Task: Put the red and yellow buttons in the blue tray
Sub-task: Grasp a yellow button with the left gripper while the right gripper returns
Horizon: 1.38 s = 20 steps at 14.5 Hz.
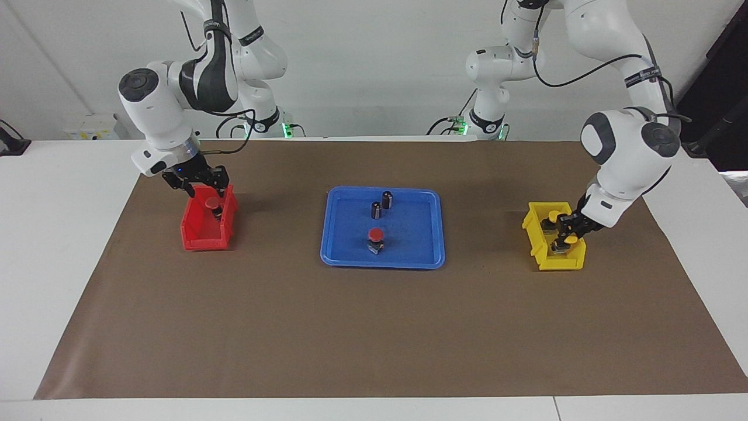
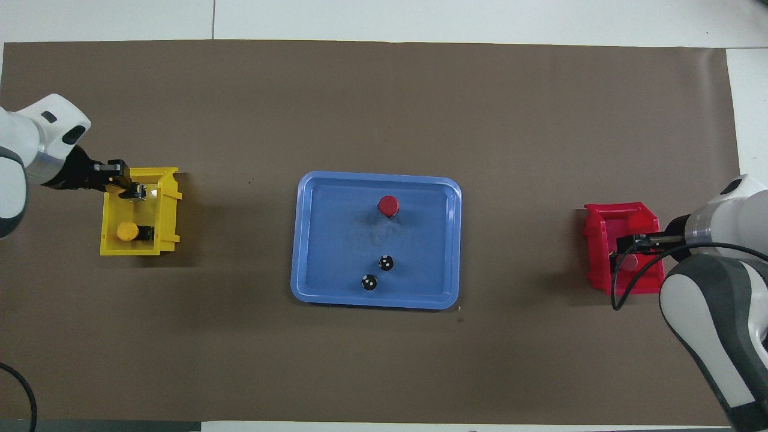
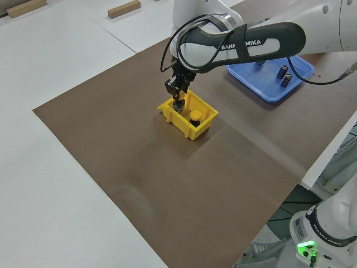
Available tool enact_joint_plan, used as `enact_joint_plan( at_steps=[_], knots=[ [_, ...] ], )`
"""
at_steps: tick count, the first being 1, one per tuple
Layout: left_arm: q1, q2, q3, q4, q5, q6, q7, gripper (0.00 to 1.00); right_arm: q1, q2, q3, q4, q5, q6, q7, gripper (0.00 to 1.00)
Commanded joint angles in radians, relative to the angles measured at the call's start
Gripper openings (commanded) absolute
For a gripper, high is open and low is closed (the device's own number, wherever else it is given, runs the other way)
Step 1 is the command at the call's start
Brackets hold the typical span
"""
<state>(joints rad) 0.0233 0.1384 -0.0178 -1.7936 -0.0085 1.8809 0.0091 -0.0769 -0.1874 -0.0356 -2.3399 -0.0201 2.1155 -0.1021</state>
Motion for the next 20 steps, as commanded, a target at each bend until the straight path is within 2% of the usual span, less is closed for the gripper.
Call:
enact_joint_plan(
  at_steps=[1, 2, 4, 8, 10, 13, 20],
  knots=[
    [-0.022, 0.000, -0.005, 0.198, 0.006, -0.199, -0.018, 0.02, -0.020, -0.023, 0.013, -0.055, 0.011, 0.043, -0.040, 0.73],
    [-0.075, -0.002, -0.013, 0.189, -0.007, -0.183, -0.040, 0.02, -0.021, -0.021, 0.013, -0.062, 0.011, 0.050, -0.056, 0.71],
    [-0.205, -0.017, -0.014, 0.108, -0.007, -0.096, -0.244, 0.02, -0.023, -0.024, 0.013, -0.090, 0.011, 0.087, -0.060, 0.69],
    [-0.425, 0.041, -0.016, 0.054, -0.008, 0.082, -0.571, 0.01, -0.056, -0.015, 0.013, -0.124, 0.011, 0.122, -0.103, 0.68],
    [-0.485, 0.061, -0.016, 0.016, -0.010, 0.153, -0.632, 0.01, -0.066, -0.015, 0.013, -0.134, 0.011, 0.143, -0.110, 0.67],
    [-0.563, 0.134, -0.016, 0.017, -0.011, 0.254, -0.719, 0.01, -0.063, -0.017, 0.014, -0.144, 0.011, 0.150, -0.103, 0.66],
    [-0.640, 0.197, -0.016, -0.003, -0.031, 0.317, -0.787, 0.04, -0.053, -0.017, 0.014, -0.144, 0.011, 0.158, -0.097, 0.66]
  ],
)
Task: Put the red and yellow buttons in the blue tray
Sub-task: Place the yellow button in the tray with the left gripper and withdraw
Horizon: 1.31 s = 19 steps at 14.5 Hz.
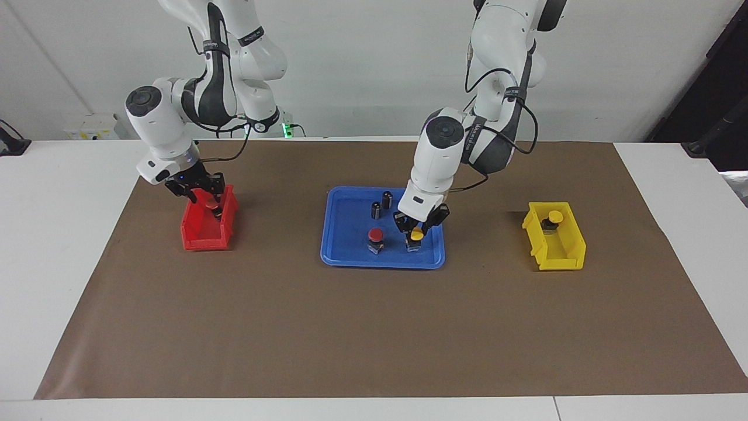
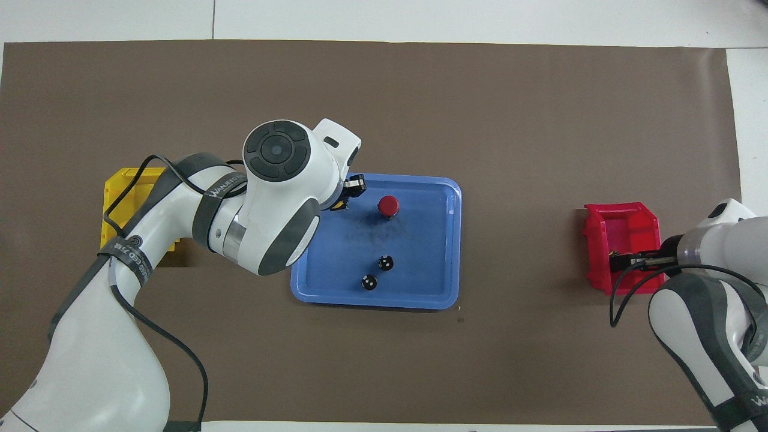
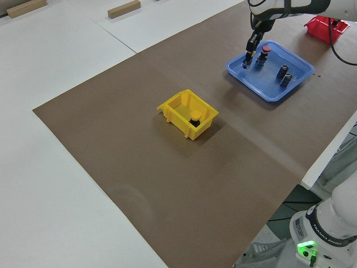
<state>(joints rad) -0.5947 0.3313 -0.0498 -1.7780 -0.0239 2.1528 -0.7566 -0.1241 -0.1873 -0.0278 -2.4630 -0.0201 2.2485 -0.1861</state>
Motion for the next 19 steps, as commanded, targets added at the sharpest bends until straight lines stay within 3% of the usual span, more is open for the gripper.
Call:
enact_joint_plan(
  at_steps=[1, 4, 5, 6, 7, 10, 12, 17, 19],
  knots=[
    [-0.022, 0.005, 0.015, -0.018, -0.016, 0.048, -0.021, 0.06, -0.006, -0.015, 0.006, -0.022, 0.011, 0.031, -0.013, 0.66],
    [-0.036, 0.005, 0.016, -0.018, -0.016, 0.047, -0.035, 0.14, -0.008, 0.002, 0.006, -0.022, 0.011, 0.033, -0.018, 0.66],
    [-0.033, 0.005, 0.016, -0.018, -0.016, 0.047, -0.035, 0.30, -0.006, 0.002, 0.006, -0.022, 0.011, 0.033, -0.018, 0.66],
    [-0.027, 0.005, 0.016, -0.018, -0.016, 0.048, -0.036, 0.57, -0.005, 0.002, 0.008, -0.022, 0.011, 0.033, -0.015, 0.66],
    [-0.027, 0.005, 0.016, -0.015, -0.016, 0.044, -0.038, 0.71, -0.002, 0.002, 0.008, -0.022, 0.011, 0.034, -0.015, 0.66],
    [-0.028, -0.017, 0.016, -0.005, -0.016, -0.008, -0.049, 0.85, 0.000, 0.002, 0.008, -0.022, 0.011, 0.039, -0.015, 0.66],
    [-0.016, -0.058, 0.025, 0.012, -0.016, -0.074, -0.044, 1.00, 0.000, 0.003, 0.008, -0.024, 0.011, 0.059, -0.018, 0.66],
    [0.082, -0.175, 0.041, 0.012, -0.014, -0.085, -0.046, 1.00, 0.000, 0.003, 0.008, -0.025, 0.011, 0.060, -0.018, 0.65],
    [0.137, -0.228, 0.062, 0.012, -0.004, -0.155, -0.020, 1.00, -0.002, 0.020, 0.008, -0.025, 0.011, 0.062, -0.019, 0.65]
  ],
)
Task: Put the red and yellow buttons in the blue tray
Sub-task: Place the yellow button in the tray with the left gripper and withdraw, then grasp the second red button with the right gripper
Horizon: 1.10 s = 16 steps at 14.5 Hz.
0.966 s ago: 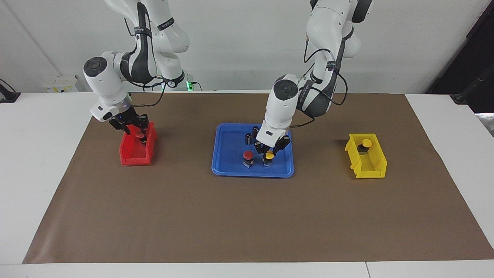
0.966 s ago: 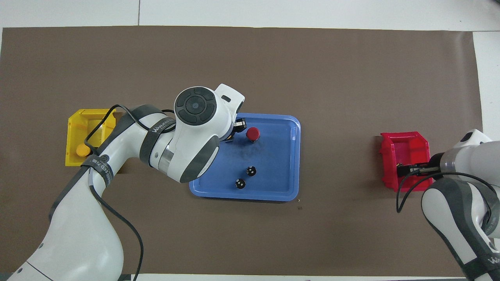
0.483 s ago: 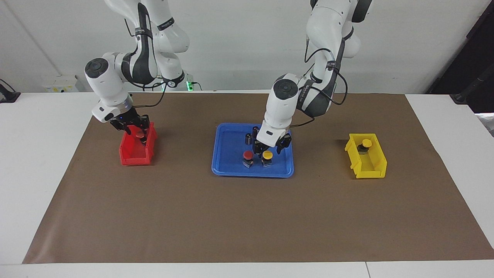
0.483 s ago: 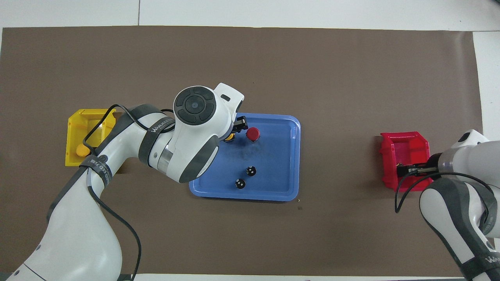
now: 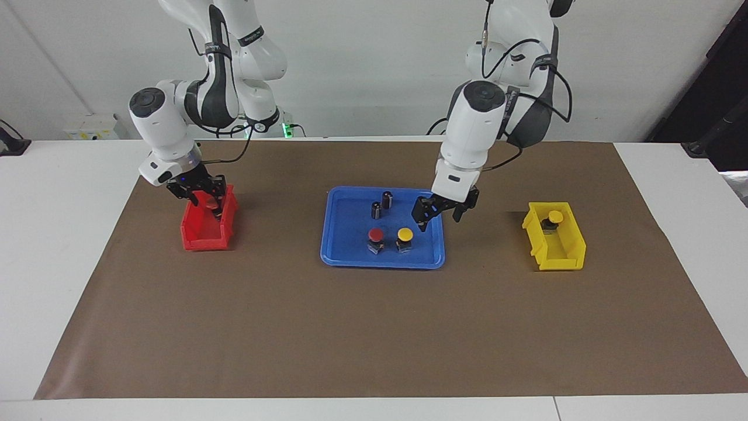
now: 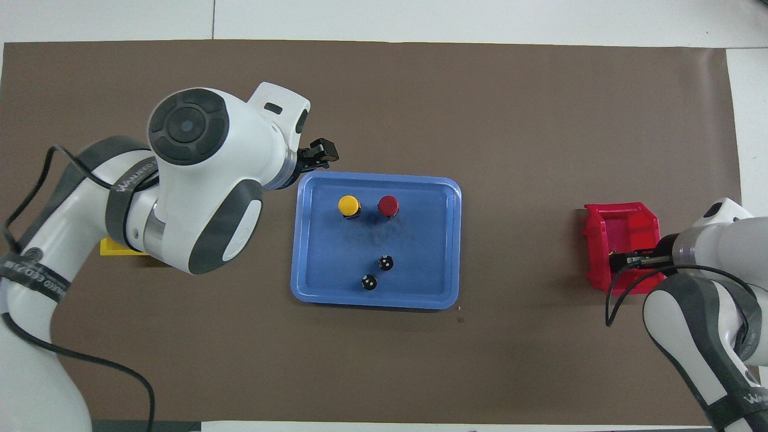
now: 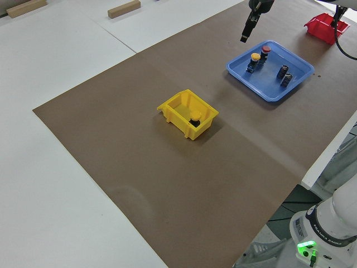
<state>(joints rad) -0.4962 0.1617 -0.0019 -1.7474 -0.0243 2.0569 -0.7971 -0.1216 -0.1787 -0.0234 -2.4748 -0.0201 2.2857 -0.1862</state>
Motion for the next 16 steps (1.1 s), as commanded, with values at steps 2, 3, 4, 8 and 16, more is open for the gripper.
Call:
enact_joint_plan(
  at_steps=[2, 3, 4, 8, 16],
  knots=[
    [0.163, -0.115, 0.016, -0.008, -0.005, -0.189, 0.271, 1.00, -0.003, 0.018, 0.003, -0.013, 0.011, 0.029, -0.022, 0.65],
    [0.226, -0.126, 0.017, 0.031, -0.014, -0.275, 0.420, 1.00, -0.003, 0.018, 0.003, -0.015, 0.011, 0.041, -0.019, 0.60],
    [0.275, -0.123, 0.017, 0.073, -0.020, -0.349, 0.517, 1.00, -0.001, 0.018, 0.003, -0.015, 0.011, 0.044, -0.019, 0.56],
    [0.416, -0.123, 0.017, 0.126, -0.013, -0.420, 0.798, 1.00, -0.001, 0.018, 0.005, -0.018, 0.011, 0.044, -0.016, 0.24],
    [0.487, -0.159, 0.040, 0.065, -0.009, -0.399, 0.960, 1.00, -0.001, 0.060, 0.016, 0.294, -0.008, -0.329, -0.019, 0.19]
  ],
)
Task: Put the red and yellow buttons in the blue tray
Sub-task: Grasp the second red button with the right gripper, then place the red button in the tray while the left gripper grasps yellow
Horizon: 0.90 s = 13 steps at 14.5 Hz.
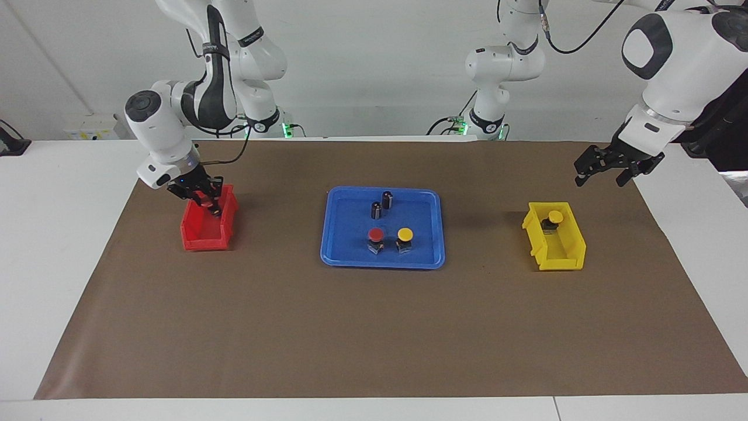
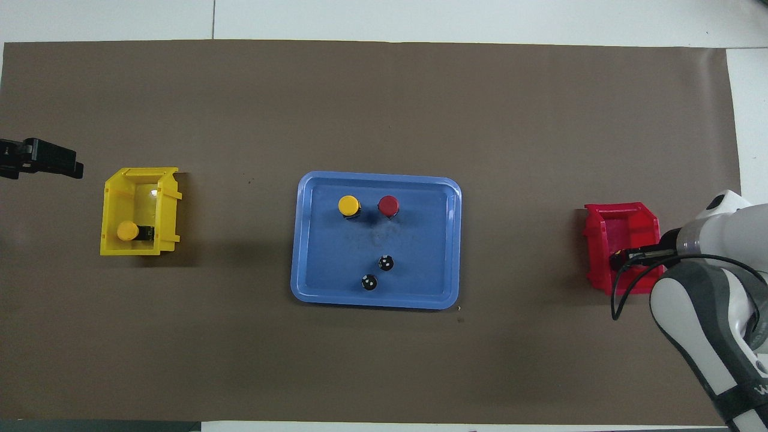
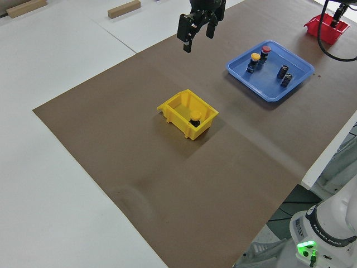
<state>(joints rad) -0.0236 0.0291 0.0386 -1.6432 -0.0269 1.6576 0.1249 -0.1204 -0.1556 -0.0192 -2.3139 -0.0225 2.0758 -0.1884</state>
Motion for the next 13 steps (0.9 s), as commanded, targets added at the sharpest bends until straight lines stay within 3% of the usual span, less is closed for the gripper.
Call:
enact_joint_plan(
  at_steps=[1, 3, 5, 7, 9, 13],
  knots=[
    [0.014, -0.032, 0.000, -0.049, -0.007, 0.005, 0.039, 1.00, 0.002, 0.066, 0.028, 0.216, -0.004, -0.187, -0.011, 0.19],
    [0.017, -0.040, 0.000, -0.076, -0.007, 0.023, 0.041, 1.00, 0.068, 0.140, 0.039, 0.411, -0.004, -0.322, 0.093, 0.19],
    [0.019, -0.107, 0.000, -0.229, -0.007, 0.169, 0.033, 1.00, 0.183, 0.215, 0.039, 0.565, -0.005, -0.390, 0.270, 0.19],
    [0.019, -0.136, 0.001, -0.364, -0.007, 0.290, 0.030, 1.00, 0.284, 0.234, 0.039, 0.616, 0.007, -0.376, 0.445, 0.15],
    [0.031, -0.121, 0.001, -0.406, -0.007, 0.335, 0.027, 0.96, 0.387, 0.324, 0.039, 0.707, 0.012, -0.349, 0.649, 0.15],
    [0.041, -0.104, 0.001, -0.507, -0.007, 0.421, 0.022, 0.73, 0.520, 0.445, 0.039, 0.687, 0.013, -0.154, 0.839, 0.15]
  ],
)
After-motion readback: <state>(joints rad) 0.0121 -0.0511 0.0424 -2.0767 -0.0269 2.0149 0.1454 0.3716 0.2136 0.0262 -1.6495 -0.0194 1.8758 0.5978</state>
